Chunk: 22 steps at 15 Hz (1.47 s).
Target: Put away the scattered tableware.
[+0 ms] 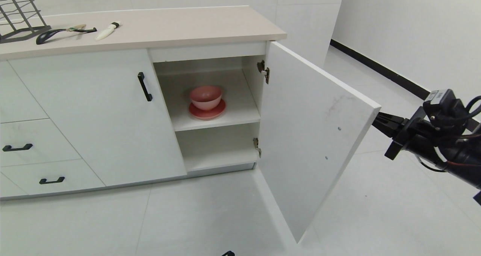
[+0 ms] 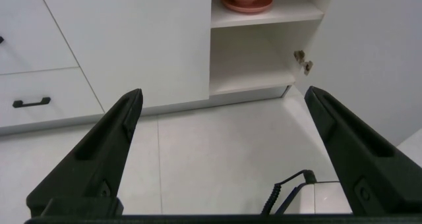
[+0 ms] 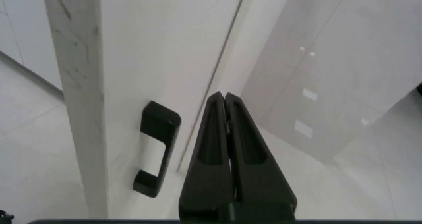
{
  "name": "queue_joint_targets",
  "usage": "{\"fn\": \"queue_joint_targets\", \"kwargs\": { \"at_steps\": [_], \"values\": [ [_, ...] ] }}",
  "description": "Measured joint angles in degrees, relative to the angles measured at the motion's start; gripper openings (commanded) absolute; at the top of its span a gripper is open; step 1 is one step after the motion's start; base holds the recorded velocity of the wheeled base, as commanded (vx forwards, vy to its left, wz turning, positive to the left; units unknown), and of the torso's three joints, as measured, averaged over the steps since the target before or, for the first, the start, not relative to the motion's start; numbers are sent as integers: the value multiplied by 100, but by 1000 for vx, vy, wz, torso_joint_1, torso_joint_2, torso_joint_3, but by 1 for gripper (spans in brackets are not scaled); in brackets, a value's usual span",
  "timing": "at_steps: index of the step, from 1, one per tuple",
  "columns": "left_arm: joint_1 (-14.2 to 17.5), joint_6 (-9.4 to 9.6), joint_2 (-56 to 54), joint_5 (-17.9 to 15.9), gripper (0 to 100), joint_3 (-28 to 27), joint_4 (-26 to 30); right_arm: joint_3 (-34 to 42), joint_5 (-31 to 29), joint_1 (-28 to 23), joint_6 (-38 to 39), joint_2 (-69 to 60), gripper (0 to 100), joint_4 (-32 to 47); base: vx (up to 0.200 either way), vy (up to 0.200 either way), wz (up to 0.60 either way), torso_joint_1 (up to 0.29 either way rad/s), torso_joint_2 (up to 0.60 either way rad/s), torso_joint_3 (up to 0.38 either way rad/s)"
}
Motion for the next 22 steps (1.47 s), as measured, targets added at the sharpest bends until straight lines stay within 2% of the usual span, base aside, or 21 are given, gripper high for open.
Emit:
{"fn": "queue_joint_targets", "kwargs": {
  "at_steps": [3, 7, 13, 22],
  "values": [
    [0, 2, 0, 0, 100, 0, -2, -240, 15, 273, 4, 146, 0, -5, 0, 0, 0, 0, 0, 0],
    [-2, 2, 0, 2, 100, 0, 0, -247, 79, 364, 4, 184, 0, -16, 0, 0, 0, 0, 0, 0],
    [0, 2, 0, 0, 100, 0, 0, -61, 77, 816, -7, 133, 0, -18, 0, 0, 0, 0, 0, 0],
    [0, 2, 0, 0, 100, 0, 0, -271, 83, 1417, -22, 171, 0, -18, 0, 0, 0, 0, 0, 0]
  ]
}}
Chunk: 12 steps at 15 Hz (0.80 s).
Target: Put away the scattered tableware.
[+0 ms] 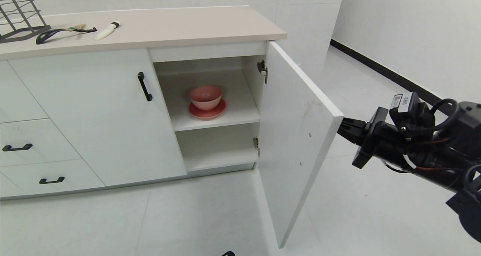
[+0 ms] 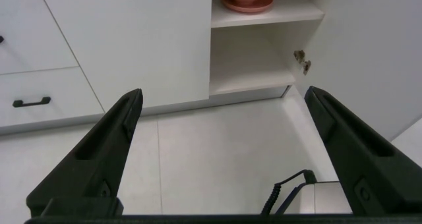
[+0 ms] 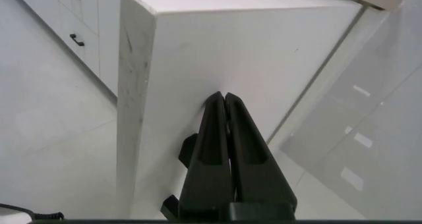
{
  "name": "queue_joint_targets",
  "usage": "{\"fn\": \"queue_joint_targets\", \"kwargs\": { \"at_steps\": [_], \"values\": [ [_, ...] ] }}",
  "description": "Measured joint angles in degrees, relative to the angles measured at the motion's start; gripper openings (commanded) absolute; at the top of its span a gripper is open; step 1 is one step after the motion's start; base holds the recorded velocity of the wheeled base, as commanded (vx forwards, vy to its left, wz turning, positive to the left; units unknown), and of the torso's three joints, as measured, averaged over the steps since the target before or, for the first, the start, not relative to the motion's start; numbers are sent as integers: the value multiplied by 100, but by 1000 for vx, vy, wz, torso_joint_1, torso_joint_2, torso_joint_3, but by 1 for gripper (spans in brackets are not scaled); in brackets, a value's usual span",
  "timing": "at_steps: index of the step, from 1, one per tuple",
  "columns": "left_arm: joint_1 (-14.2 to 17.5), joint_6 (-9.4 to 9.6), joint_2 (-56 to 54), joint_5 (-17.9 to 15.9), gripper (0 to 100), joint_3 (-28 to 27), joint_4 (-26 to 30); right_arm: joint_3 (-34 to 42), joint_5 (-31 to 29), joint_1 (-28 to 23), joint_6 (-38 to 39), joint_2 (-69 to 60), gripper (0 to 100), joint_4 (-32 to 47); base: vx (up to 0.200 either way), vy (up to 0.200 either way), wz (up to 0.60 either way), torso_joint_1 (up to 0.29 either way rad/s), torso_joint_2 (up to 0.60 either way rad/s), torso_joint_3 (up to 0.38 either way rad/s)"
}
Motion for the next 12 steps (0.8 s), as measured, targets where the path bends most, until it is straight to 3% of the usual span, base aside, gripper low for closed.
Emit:
{"fn": "queue_joint_targets", "kwargs": {
  "at_steps": [12],
  "values": [
    [0, 0, 0, 0, 100, 0, 0, -827, 0, 605, -24, 678, 0, -9, 0, 0, 0, 0, 0, 0]
  ]
}}
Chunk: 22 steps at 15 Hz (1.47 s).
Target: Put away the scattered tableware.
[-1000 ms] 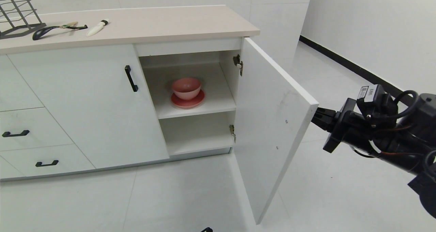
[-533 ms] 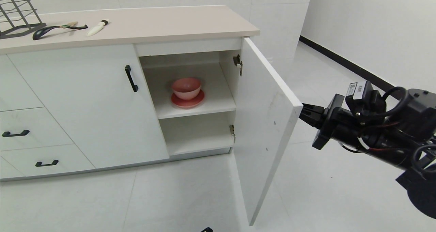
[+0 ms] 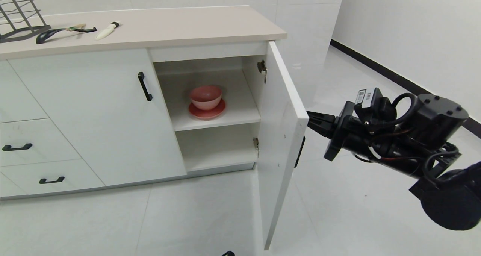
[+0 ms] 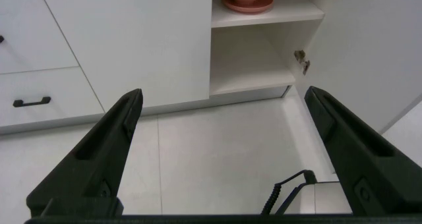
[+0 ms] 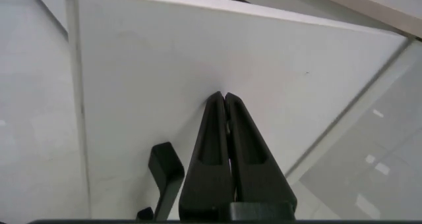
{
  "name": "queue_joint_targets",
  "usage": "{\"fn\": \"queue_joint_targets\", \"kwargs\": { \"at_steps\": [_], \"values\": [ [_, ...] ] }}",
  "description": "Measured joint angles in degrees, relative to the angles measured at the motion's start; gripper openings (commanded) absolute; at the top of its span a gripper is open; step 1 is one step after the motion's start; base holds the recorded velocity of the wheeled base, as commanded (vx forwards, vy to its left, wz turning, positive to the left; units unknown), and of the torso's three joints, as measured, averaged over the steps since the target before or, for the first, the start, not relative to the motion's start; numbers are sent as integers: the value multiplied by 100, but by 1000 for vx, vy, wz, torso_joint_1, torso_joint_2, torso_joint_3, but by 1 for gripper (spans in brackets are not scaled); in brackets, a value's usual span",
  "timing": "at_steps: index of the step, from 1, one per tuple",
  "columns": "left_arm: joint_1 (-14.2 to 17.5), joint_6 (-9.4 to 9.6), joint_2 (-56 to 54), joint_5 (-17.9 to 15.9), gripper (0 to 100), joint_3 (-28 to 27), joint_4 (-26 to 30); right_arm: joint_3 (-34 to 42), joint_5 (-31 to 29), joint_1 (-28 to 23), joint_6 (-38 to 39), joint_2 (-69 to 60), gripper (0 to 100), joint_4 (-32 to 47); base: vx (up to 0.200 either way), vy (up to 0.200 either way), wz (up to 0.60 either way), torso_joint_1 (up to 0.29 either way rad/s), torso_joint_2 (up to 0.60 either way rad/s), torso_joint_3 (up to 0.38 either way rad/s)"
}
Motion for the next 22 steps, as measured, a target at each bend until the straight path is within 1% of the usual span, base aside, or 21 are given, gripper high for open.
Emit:
{"fn": "queue_joint_targets", "kwargs": {
  "at_steps": [4, 14, 17, 22],
  "values": [
    [0, -5, 0, 2, 100, 0, 0, -435, 2, 295, 0, 384, 0, -9, 0, 0, 0, 0, 0, 0],
    [-9, 0, 2, 0, 100, 0, 0, -1386, 0, 716, 2, 1114, 0, -44, 0, 0, 0, 0, 0, 0],
    [0, 0, 0, 2, 100, 0, 0, -1812, 2, 920, 9, 1423, 0, -48, 0, 0, 0, 0, 0, 0],
    [-2, 0, 0, 0, 100, 0, -2, -2531, -2, 1034, 11, 1897, 0, -57, 0, 0, 0, 0, 0, 0]
  ]
}}
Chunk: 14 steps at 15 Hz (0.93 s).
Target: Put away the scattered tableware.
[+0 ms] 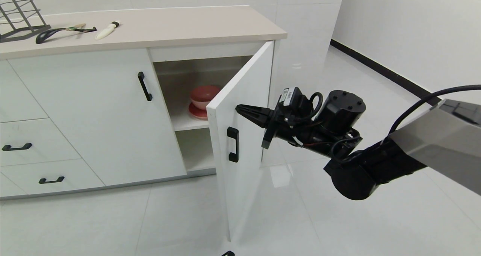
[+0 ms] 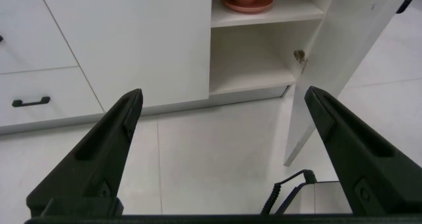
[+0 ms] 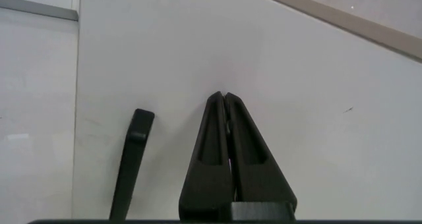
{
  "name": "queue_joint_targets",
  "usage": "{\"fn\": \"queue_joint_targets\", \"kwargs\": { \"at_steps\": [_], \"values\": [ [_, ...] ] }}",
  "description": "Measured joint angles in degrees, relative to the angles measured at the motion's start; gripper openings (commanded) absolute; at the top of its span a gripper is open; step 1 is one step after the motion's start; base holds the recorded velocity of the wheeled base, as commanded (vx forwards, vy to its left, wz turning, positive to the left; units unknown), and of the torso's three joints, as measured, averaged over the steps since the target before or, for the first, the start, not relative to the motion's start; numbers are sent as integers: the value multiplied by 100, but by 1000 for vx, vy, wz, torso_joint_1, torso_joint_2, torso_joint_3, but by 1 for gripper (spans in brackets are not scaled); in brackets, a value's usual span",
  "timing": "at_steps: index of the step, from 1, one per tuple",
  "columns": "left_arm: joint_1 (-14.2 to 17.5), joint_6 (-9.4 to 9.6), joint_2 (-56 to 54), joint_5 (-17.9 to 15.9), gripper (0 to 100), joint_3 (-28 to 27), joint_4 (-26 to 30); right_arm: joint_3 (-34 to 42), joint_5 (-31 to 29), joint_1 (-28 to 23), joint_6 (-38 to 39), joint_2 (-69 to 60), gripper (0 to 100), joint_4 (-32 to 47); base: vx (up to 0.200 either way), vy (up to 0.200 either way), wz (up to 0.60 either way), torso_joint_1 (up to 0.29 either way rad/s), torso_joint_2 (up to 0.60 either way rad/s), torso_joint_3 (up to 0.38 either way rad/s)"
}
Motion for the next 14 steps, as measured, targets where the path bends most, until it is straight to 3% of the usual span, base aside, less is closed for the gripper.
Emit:
{"fn": "queue_joint_targets", "kwargs": {
  "at_steps": [14],
  "values": [
    [2, 1, 2, 2, 100, 0, 0, -1908, -6, 73, 15, 1340, 0, 5, 0, 0, 0, 0, 0, 0]
  ]
}}
